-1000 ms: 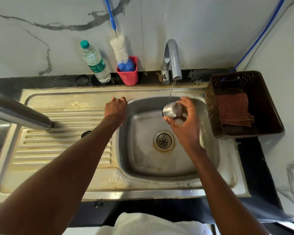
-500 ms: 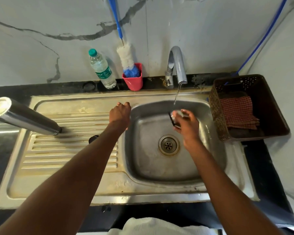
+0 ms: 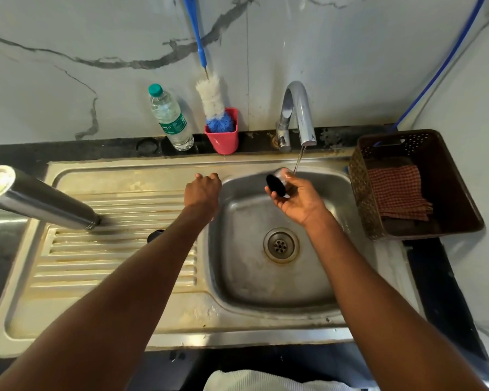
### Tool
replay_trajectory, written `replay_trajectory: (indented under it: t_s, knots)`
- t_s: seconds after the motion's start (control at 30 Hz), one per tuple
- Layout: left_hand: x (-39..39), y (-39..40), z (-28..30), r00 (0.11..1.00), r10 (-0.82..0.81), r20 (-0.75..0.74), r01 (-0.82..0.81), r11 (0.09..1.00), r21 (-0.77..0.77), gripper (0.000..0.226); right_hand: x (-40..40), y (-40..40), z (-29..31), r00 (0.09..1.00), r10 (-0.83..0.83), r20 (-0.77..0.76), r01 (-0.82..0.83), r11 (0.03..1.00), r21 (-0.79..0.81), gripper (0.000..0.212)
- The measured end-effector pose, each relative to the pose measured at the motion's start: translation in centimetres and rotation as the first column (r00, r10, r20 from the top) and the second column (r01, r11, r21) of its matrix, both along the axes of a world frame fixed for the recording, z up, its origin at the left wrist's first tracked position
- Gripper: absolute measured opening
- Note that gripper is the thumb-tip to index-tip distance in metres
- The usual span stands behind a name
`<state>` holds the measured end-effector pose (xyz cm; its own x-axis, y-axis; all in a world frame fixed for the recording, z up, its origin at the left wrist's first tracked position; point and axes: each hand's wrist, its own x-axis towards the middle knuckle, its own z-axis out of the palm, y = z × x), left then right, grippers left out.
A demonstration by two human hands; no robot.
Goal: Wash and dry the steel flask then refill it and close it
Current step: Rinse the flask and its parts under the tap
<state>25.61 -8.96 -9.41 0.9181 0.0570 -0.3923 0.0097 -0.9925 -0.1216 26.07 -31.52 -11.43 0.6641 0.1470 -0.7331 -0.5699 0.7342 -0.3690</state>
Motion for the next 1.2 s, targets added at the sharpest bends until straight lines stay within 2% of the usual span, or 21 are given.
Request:
replay_trajectory:
  t_s: [0.07,0.17,0.2,0.27,0.33,0.4,0.47,0.5,0.6,0.7,0.73,0.83,0.9,1.0,1.03,1.13,1.2]
  knots:
    - [0.0,0.1,0.0,1.000,0.009,-0.003,-0.009,1.000,-0.001,0.080,-0.4,0.1,-0.2,0.996,0.040,0.085,-0.035,0.997,-0.063,0.045]
    - [-0.1,0.3,0.3,1.000,0.025,-0.011,-0.026,1.000,-0.015,0.084,-1.2,-0.7,-0.5,0.993,-0.025,0.113,0.020,0.999,0.047,0.018]
    - [-0.2,0.2,0.4,1.000,0.026,-0.013,-0.027,0.999,-0.023,0.085,-1.3,-1.1,-0.4,0.992,-0.072,0.107,0.062,0.994,0.094,0.022]
    - [-0.2,0.2,0.5,1.000,0.025,-0.010,-0.025,0.999,-0.034,0.084,-1.0,-1.5,-0.1,0.989,-0.077,0.127,0.066,0.994,0.085,0.045]
    - [-0.2,0.2,0.6,1.000,0.024,-0.004,-0.024,0.999,-0.030,0.083,-0.9,-1.4,0.3,0.984,0.025,0.174,-0.004,0.992,-0.122,0.051]
    - [-0.3,0.3,0.6,1.000,0.031,-0.002,-0.032,0.999,-0.036,0.083,-1.6,-1.7,0.4,0.958,0.169,0.232,-0.044,0.886,-0.462,0.046]
    - [-0.3,0.4,0.6,0.999,0.034,-0.007,-0.035,0.999,-0.041,0.084,-2.8,-2.3,0.5,0.897,0.348,0.272,-0.034,0.668,-0.743,0.058]
    - [-0.3,0.4,0.6,0.999,0.033,-0.008,-0.033,0.998,-0.044,0.084,-3.5,-2.6,0.8,0.860,0.430,0.273,-0.014,0.557,-0.831,0.064]
    - [-0.4,0.2,0.6,1.000,0.027,0.013,-0.026,0.999,-0.045,0.077,-5.7,-3.0,1.9,0.771,0.540,0.336,0.162,0.344,-0.925,0.066]
    - [-0.4,0.1,0.7,0.999,0.037,0.005,-0.037,0.999,-0.039,0.079,-7.3,-2.9,2.4,0.734,0.539,0.413,0.390,0.163,-0.906,0.065]
    - [-0.4,0.1,0.8,0.999,0.041,-0.002,-0.041,0.998,-0.037,0.082,-7.7,-2.6,2.2,0.748,0.543,0.380,0.378,0.122,-0.918,0.066]
    - [-0.5,0.1,1.0,0.999,0.043,-0.018,-0.044,0.998,-0.038,0.087,-8.6,-2.1,1.1,0.780,0.616,0.115,0.138,0.010,-0.990,0.071]
    - [-0.5,0.1,0.9,0.999,0.047,-0.020,-0.048,0.998,-0.038,0.089,-8.9,-2.3,1.5,0.767,0.628,0.132,0.195,-0.032,-0.980,0.071]
    - [-0.4,0.0,0.8,0.999,0.036,-0.013,-0.036,0.999,-0.035,0.089,-9.0,-2.7,3.1,0.723,0.624,0.298,0.434,-0.074,-0.898,0.066]
    - [-0.4,0.0,0.7,0.999,0.032,-0.002,-0.032,0.999,-0.035,0.086,-9.2,-2.7,3.1,0.720,0.629,0.294,0.443,-0.090,-0.892,0.066]
    - [-0.4,-0.1,0.7,1.000,0.023,0.014,-0.022,1.000,-0.021,0.080,-9.4,-2.2,1.8,0.758,0.646,0.090,0.224,-0.128,-0.966,0.071]
    - [-0.3,-0.1,0.5,1.000,0.029,0.011,-0.028,0.999,-0.022,0.084,-9.8,-2.3,1.5,0.756,0.644,0.115,0.245,-0.115,-0.963,0.070]
